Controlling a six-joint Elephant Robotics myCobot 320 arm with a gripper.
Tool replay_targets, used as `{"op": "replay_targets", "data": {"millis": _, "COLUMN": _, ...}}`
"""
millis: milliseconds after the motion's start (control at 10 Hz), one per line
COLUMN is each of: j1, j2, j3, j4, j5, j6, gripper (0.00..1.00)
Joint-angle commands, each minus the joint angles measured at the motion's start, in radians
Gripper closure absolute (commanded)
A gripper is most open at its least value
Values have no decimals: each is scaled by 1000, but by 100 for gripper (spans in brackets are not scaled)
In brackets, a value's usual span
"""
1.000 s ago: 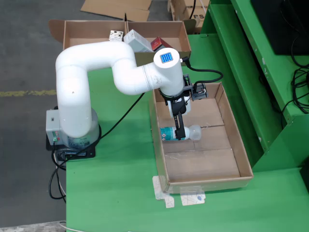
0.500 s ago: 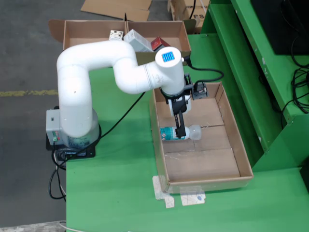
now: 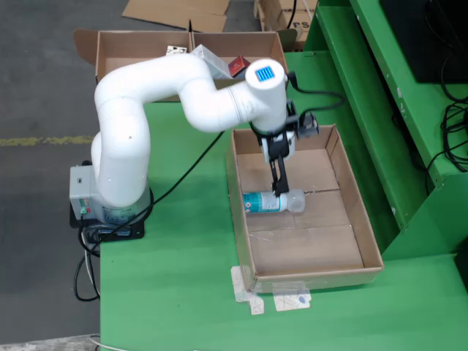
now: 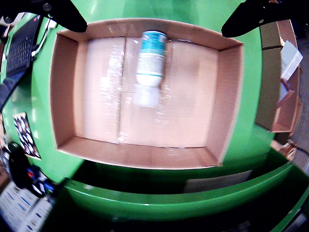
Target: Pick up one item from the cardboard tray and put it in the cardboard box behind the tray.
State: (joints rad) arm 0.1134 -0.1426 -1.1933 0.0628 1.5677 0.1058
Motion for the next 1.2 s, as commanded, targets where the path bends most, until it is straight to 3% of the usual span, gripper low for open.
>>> {"op": "replay_targets", "data": {"millis": 0, "j1": 116, "j2": -2, "j3": 72, "j4": -12, "j5": -26, "j6": 66, "gripper": 0}}
{"op": "replay_targets", "data": {"millis": 300, "j1": 227, "j2": -64, "j3": 176, "j4": -53, "j5": -68, "j6": 153, "gripper": 0}}
{"op": "replay_targets", "data": {"millis": 700, "j1": 239, "j2": -146, "j3": 294, "j4": -83, "j5": -75, "j6": 170, "gripper": 0}}
{"op": "replay_targets", "data": {"millis": 800, "j1": 201, "j2": -313, "j3": 582, "j4": -200, "j5": -57, "j6": 157, "gripper": 0}}
{"op": "replay_targets", "data": {"millis": 1100, "j1": 179, "j2": -401, "j3": 743, "j4": -264, "j5": -47, "j6": 147, "gripper": 0}}
